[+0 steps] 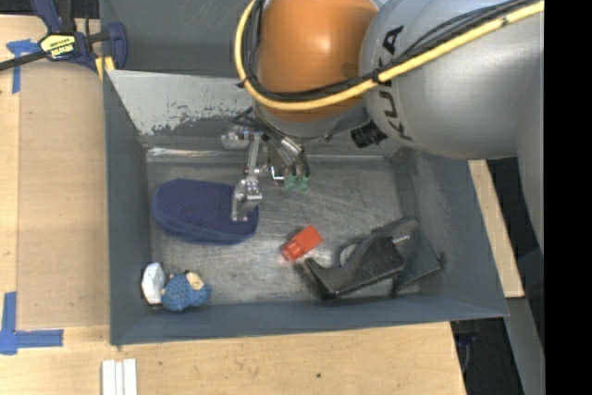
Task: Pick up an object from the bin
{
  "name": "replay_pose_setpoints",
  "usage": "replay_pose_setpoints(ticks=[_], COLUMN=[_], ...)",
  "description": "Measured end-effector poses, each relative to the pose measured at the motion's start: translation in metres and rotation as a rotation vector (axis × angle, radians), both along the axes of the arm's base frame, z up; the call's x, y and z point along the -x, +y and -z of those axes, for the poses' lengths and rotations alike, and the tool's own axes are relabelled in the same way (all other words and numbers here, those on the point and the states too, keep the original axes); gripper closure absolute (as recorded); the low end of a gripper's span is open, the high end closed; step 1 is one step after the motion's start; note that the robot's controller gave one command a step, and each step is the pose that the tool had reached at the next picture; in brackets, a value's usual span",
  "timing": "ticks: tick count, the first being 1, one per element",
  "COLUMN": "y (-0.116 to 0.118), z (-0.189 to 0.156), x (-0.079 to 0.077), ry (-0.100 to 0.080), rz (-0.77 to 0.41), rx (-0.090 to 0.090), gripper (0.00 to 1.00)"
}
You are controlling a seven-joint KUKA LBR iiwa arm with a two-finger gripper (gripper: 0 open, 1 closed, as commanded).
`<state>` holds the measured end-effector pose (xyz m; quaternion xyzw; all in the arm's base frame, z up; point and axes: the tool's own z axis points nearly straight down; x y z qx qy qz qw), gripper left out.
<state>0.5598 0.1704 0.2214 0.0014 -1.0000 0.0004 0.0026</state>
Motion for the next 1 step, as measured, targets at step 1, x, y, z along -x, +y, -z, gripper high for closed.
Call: replay_pose_setpoints(ticks=[1], y=[-0.0552], z=[0.1405], x=[-0.0281], ry=[0.003], rz=[-0.147], rx=[-0.001], gripper=[0.0])
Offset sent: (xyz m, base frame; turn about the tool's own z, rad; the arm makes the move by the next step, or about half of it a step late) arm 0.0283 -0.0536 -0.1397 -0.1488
